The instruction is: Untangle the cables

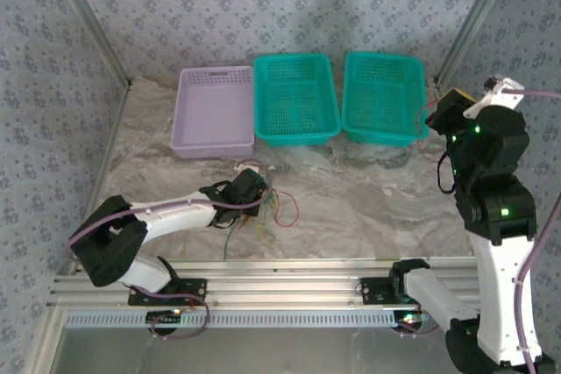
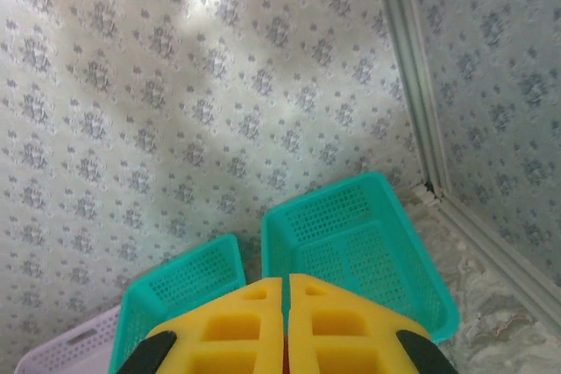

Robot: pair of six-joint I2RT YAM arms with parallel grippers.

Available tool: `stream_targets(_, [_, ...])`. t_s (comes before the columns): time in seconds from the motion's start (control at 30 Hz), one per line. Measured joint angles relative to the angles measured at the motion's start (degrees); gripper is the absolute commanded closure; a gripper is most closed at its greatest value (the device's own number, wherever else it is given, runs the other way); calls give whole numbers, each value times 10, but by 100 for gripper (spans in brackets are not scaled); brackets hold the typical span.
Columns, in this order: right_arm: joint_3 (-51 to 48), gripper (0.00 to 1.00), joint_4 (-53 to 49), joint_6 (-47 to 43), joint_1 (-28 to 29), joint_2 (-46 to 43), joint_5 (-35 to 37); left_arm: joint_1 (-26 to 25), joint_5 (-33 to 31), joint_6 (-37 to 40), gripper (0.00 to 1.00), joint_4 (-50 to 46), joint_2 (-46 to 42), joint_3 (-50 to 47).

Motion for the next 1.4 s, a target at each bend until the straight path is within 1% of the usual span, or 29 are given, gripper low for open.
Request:
stream_targets(0.13, [59, 100, -2, -9, 9, 54, -14, 0, 1, -1, 100, 0, 0, 0])
stream_targets(0.33, [135, 100, 9, -39, 28, 133, -13, 0, 5, -5, 100, 0, -6, 0])
stream_targets(0.53, [215, 100, 27, -64, 35, 210, -21, -2, 15, -6, 100, 0, -14, 1])
stream_targets(0.87, [386, 100, 30, -150, 35, 359, -13, -13, 17, -16, 100, 0, -17, 9])
stream_targets(1.0, [394, 100, 33, -171, 18, 391, -10, -20, 17, -19, 100, 0, -17, 14])
stream_targets(1.23, [376, 100, 75, -184, -34, 448, -10, -36, 17, -20, 100, 1, -17, 30])
stream_targets(1.33, [352, 100, 95, -183, -46, 465, 0, -41, 17, -21, 100, 1, -14, 30])
stream_targets(1.4, [318, 100, 108, -183, -49, 467, 8, -43, 17, -23, 100, 2, -10, 30])
